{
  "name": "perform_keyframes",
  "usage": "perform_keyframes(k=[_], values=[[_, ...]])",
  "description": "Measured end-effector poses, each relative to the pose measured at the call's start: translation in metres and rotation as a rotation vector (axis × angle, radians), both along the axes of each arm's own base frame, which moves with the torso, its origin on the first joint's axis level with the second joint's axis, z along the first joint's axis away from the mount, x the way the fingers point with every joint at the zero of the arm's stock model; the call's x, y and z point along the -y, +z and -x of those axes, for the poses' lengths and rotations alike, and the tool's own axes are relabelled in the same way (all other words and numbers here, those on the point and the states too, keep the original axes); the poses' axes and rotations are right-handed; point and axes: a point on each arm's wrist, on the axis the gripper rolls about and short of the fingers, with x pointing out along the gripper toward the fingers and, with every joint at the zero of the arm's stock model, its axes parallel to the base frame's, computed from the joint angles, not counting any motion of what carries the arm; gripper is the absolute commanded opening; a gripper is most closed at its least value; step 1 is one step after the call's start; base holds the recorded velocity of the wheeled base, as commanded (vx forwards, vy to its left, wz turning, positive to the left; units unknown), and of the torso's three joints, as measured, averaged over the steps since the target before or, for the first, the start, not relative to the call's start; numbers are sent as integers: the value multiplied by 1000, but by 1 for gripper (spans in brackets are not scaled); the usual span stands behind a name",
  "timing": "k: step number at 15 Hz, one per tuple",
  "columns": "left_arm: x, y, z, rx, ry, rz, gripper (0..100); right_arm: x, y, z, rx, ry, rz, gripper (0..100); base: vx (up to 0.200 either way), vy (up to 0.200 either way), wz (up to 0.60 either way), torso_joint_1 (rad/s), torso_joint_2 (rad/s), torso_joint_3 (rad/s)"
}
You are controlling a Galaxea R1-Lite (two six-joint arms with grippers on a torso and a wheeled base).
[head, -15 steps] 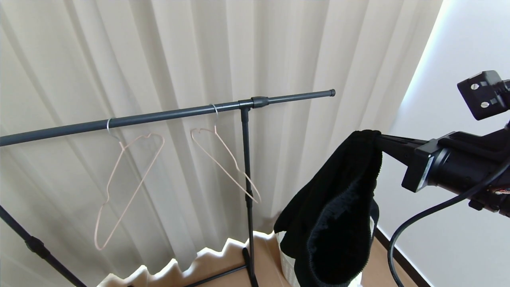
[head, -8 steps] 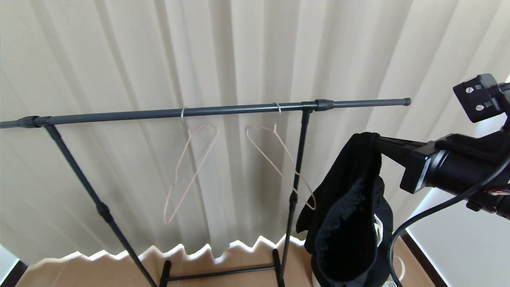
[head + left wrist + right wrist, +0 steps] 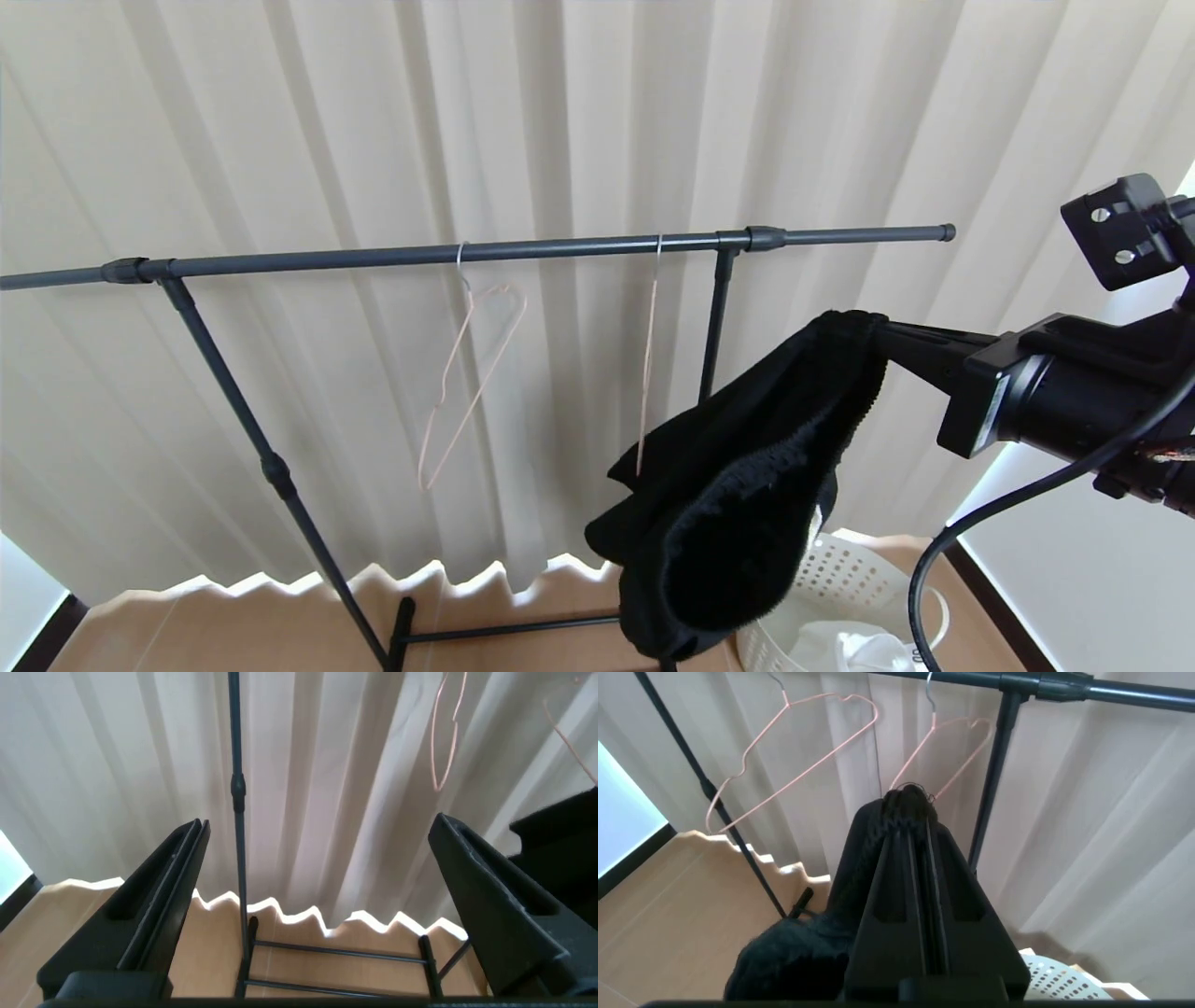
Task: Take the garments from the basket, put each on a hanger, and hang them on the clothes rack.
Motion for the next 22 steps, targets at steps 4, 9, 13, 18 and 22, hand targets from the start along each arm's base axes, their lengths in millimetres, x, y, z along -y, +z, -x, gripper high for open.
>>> perform_keyframes(k=[4,9,13,18,22], values=[[0,0,0,-1,-1,0,100,0,0,0,0,-1,2,0,-100,0,0,5,0,0],[0,0,0,0,0,1,100,0,0,0,6,2,8,0,-40,0,0,3,1,0],[0,0,0,-1,-1,1,100,0,-4,0,0,3,28,0,0,0,0,0,0,0],[0,0,0,-2,-1,0,100,1,-4,0,0,-3,27,0,0,0,0,0,0,0],[0,0,0,-2,-1,0,100,3,-6,0,-4,-6,31,0,0,0,150,-2,-1,1]])
